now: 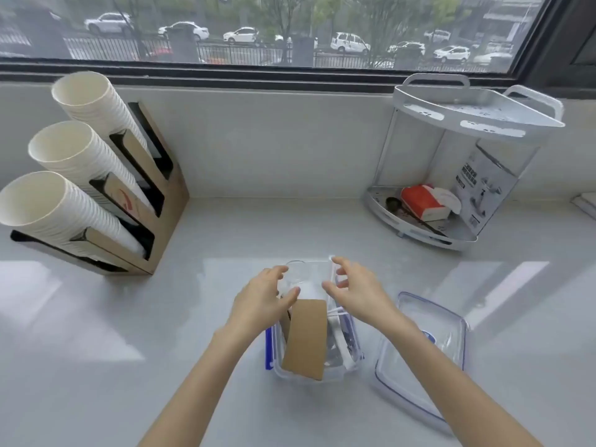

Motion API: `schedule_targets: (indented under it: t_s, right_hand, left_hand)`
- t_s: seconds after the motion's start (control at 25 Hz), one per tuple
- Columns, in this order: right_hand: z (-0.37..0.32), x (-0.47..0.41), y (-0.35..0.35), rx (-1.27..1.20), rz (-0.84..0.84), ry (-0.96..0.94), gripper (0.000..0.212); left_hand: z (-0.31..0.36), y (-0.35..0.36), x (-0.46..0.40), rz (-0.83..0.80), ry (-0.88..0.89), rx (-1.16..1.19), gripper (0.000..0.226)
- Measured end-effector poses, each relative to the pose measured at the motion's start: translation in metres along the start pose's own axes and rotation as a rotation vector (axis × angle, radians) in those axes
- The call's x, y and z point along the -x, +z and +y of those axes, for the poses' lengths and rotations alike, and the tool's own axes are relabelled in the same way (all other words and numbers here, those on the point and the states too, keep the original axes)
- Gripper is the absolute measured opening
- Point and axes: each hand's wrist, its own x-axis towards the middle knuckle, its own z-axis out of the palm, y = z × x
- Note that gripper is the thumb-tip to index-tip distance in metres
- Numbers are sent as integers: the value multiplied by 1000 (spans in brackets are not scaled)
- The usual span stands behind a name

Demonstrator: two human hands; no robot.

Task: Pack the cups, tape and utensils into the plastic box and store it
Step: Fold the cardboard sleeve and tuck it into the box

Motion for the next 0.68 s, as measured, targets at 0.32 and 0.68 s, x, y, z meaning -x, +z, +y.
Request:
schedule_targets:
  t_s: [0.32, 0.68]
  right_hand:
    - [12, 11, 30, -44, -136, 140, 59]
    - [9, 13, 40, -300, -73, 154, 59]
  left_hand:
    - [-16, 30, 15, -104, -79, 14, 49]
    - [-16, 33, 23, -128, -59, 49, 51]
